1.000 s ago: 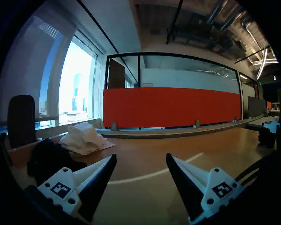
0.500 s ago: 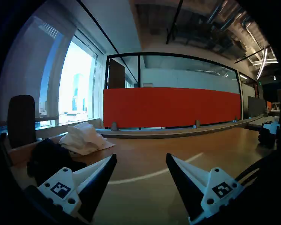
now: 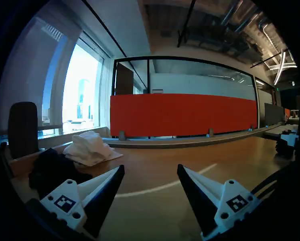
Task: Fold towel
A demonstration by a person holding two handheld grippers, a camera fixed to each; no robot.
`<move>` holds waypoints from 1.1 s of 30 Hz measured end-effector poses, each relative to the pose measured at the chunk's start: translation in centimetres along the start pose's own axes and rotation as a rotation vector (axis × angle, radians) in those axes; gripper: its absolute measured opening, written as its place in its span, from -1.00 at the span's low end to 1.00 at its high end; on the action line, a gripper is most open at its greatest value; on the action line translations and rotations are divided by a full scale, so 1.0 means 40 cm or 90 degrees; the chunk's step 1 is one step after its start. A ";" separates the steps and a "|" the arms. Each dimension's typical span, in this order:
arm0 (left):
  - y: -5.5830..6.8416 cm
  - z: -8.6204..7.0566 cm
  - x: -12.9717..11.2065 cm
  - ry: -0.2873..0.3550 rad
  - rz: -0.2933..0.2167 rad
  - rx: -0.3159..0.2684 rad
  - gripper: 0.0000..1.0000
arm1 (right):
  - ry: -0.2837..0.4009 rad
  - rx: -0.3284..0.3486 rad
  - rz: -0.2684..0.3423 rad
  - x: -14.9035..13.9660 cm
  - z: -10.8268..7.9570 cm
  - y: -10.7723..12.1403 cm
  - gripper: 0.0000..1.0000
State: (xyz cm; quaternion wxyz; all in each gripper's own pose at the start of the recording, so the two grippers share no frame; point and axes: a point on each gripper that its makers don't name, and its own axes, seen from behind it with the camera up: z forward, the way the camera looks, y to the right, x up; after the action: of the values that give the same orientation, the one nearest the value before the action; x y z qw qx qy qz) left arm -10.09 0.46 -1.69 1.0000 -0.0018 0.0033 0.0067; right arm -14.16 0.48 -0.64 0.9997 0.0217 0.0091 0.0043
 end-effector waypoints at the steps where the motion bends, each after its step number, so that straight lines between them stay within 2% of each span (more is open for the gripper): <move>1: 0.000 0.000 0.000 0.000 0.000 0.000 0.95 | 0.000 0.000 -0.002 0.000 0.000 -0.002 0.98; 33: -0.002 0.000 0.000 0.000 0.000 0.000 0.95 | -0.001 0.000 -0.005 0.003 0.000 -0.008 0.98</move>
State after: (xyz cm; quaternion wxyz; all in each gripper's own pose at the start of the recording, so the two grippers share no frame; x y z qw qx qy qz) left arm -10.09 0.39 -1.70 1.0000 -0.0019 0.0033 0.0065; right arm -14.02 0.17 -0.64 0.9997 0.0216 0.0085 0.0006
